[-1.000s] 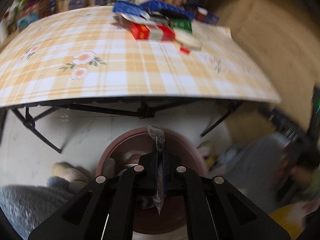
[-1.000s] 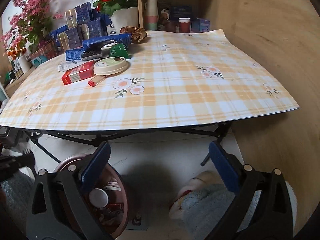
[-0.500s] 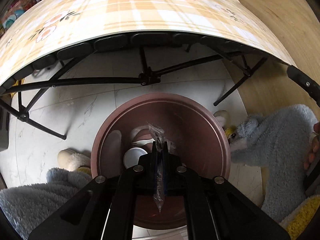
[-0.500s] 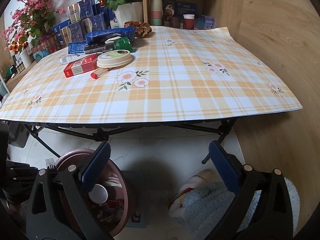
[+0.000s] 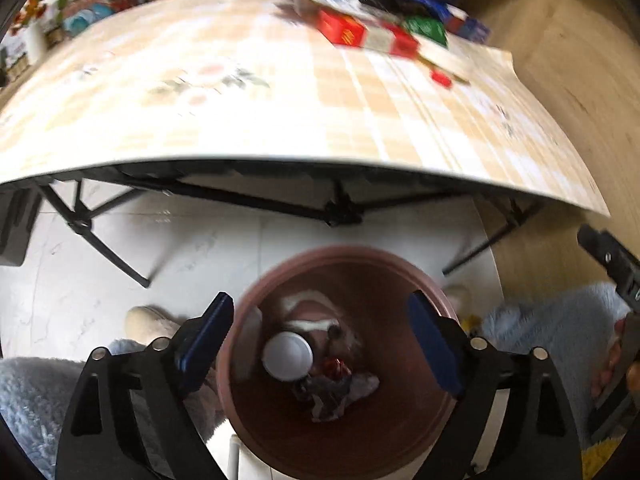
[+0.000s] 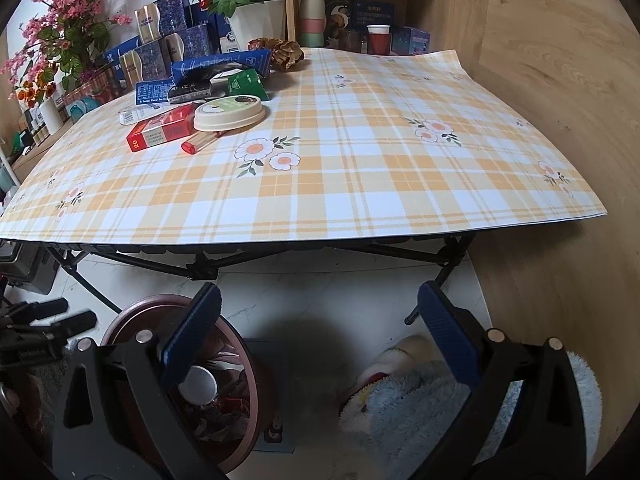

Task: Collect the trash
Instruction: 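Move both tools back up to the trash on the table, then grasp the round yogurt lid with the right tool while the left grasps the white paper leaflet, then lift the white leaflet with the left tool while the right lifts the yogurt lid, then lower the leaflet into the brown bin and open the left tool while the right carries the lid, then lower the yogurt lid into the brown bin and open the right tool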

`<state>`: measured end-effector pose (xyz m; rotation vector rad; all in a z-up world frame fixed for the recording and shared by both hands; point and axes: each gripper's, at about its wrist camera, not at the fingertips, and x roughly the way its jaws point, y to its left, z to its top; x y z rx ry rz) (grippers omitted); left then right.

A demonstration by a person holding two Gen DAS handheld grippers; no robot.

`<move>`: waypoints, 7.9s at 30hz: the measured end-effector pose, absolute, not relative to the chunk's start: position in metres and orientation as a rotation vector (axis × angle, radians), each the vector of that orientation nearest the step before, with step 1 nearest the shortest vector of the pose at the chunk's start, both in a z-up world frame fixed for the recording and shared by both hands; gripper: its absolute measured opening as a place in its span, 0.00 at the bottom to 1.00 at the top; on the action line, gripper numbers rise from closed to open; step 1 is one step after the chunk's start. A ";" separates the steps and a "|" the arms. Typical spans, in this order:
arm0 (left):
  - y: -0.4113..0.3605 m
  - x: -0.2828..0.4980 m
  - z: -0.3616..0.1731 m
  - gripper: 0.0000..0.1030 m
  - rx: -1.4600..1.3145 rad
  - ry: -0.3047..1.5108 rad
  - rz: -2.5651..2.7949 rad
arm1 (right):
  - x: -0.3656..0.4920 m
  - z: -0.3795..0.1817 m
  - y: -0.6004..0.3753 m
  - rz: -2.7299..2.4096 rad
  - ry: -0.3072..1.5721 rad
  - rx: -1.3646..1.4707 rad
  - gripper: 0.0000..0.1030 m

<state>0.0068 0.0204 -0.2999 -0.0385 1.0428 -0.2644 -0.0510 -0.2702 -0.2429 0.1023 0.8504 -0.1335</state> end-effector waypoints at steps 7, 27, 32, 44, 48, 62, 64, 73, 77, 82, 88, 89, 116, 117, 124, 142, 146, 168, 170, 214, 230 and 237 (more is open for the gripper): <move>0.033 0.000 -0.266 0.86 -0.026 0.880 -0.158 | -0.049 -0.243 -0.268 -0.113 0.853 0.097 0.94; 0.074 0.006 -0.213 0.88 -0.132 0.631 -0.157 | 0.014 -0.214 -0.285 0.033 0.769 0.200 0.94; 0.070 0.023 -0.203 0.88 -0.109 0.638 -0.183 | 0.045 -0.207 -0.280 0.054 0.778 0.215 0.94; 0.072 0.076 -0.193 0.88 -0.201 0.744 -0.193 | 0.117 -0.211 -0.261 0.183 0.846 0.175 0.94; 0.074 0.084 -0.193 0.87 -0.213 0.760 -0.181 | 0.140 -0.218 -0.259 0.157 0.864 0.171 0.94; 0.082 0.094 -0.209 0.84 -0.259 0.825 -0.151 | 0.185 -0.237 -0.232 0.196 0.892 0.075 0.93; 0.082 0.097 -0.210 0.84 -0.269 0.831 -0.150 | 0.189 -0.239 -0.230 0.202 0.908 0.070 0.89; 0.079 0.108 -0.220 0.81 -0.363 0.871 -0.166 | 0.175 -0.234 -0.223 0.215 0.834 0.040 0.82; 0.081 0.116 -0.226 0.77 -0.418 0.892 -0.161 | 0.167 -0.230 -0.233 0.187 0.777 0.083 0.82; 0.084 0.137 -0.228 0.61 -0.575 0.918 -0.189 | 0.167 -0.231 -0.255 0.122 0.772 0.190 0.82; 0.071 0.175 -0.233 0.58 -0.744 0.914 -0.243 | 0.170 -0.232 -0.254 0.132 0.777 0.195 0.82; 0.067 0.180 -0.234 0.55 -0.745 0.921 -0.244 | 0.170 -0.232 -0.254 0.126 0.778 0.192 0.82; 0.065 0.227 -0.190 0.26 -0.529 0.856 -0.180 | 0.169 -0.232 -0.244 0.168 0.779 0.144 0.82; 0.069 0.224 -0.184 0.25 -0.504 0.840 -0.169 | 0.169 -0.232 -0.244 0.166 0.778 0.148 0.82; 0.105 0.180 -0.133 0.23 -0.339 0.684 -0.099 | 0.170 -0.233 -0.247 0.155 0.780 0.164 0.82; 0.114 0.081 -0.104 0.23 -0.342 0.698 -0.206 | 0.137 -0.210 -0.242 0.139 0.740 0.114 0.82; 0.109 0.066 -0.102 0.23 -0.334 0.706 -0.242 | 0.110 -0.185 -0.254 0.141 0.688 0.182 0.82; 0.066 -0.032 -0.140 0.23 -0.243 0.803 -0.401 | -0.050 -0.174 -0.259 0.173 0.664 0.232 0.82; 0.063 -0.037 -0.149 0.23 -0.225 0.823 -0.403 | -0.056 -0.178 -0.258 0.178 0.668 0.232 0.82; 0.005 -0.029 -0.288 0.64 -0.070 1.030 -0.430 | -0.085 -0.235 -0.259 0.199 0.783 0.236 0.82; 0.060 -0.060 -0.193 0.94 -0.130 0.670 -0.279 | -0.090 -0.235 -0.239 0.211 0.803 0.126 0.82; 0.083 -0.085 -0.164 0.94 0.049 0.504 -0.168 | -0.088 -0.245 -0.200 0.260 0.860 -0.025 0.82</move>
